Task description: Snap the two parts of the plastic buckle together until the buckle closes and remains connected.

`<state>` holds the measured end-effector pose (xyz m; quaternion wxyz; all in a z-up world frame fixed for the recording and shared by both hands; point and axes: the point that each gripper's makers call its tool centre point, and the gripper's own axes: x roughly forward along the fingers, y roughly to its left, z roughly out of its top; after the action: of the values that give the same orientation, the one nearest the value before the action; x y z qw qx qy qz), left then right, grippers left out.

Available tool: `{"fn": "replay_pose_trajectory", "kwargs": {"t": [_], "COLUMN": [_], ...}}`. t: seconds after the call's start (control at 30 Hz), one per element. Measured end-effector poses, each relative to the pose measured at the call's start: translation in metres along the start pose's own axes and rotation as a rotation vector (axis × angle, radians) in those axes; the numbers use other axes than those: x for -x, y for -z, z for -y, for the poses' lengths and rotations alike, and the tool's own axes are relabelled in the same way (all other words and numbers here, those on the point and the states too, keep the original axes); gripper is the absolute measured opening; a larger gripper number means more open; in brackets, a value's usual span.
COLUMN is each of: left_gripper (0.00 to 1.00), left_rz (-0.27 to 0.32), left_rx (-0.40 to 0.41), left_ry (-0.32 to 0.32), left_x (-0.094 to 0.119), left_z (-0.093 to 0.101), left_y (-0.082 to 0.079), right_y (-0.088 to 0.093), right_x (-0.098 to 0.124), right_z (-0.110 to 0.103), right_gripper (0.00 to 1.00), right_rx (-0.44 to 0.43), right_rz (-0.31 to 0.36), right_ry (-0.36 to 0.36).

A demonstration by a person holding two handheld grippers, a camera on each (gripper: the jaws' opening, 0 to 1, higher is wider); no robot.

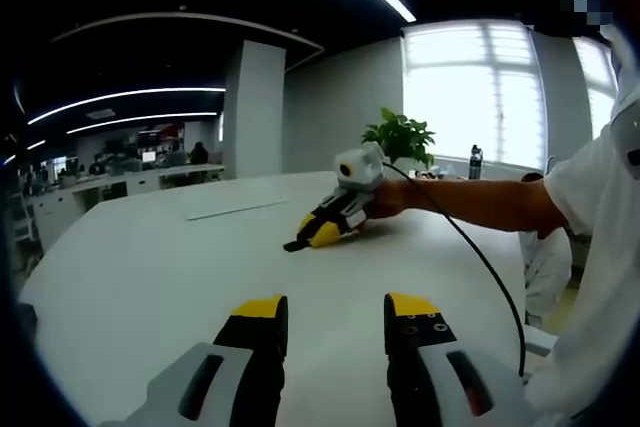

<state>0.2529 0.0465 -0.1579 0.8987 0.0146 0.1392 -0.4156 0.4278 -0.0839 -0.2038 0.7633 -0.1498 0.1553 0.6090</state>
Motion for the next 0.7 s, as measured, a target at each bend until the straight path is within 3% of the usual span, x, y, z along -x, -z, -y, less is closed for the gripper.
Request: {"fn": "replay_pose_trajectory", "kwargs": {"t": [0.27,0.7], "left_gripper": [0.38,0.38], "left_rz": [0.003,0.007], "left_rx": [0.005,-0.002], "left_ry": [-0.009,-0.014], "left_x": [0.0033,0.0074], "left_z": [-0.0003,0.0031], "left_y": [0.0009,0.0007], "right_y": [0.0013,0.0032], "right_x": [-0.0005,0.001], "right_z": [-0.0035,-0.0046], "right_gripper": [0.31,0.33], "right_rx": [-0.011,-0.028], "right_rz": [0.003,0.005], "right_ry": [0.004,0.045]}}
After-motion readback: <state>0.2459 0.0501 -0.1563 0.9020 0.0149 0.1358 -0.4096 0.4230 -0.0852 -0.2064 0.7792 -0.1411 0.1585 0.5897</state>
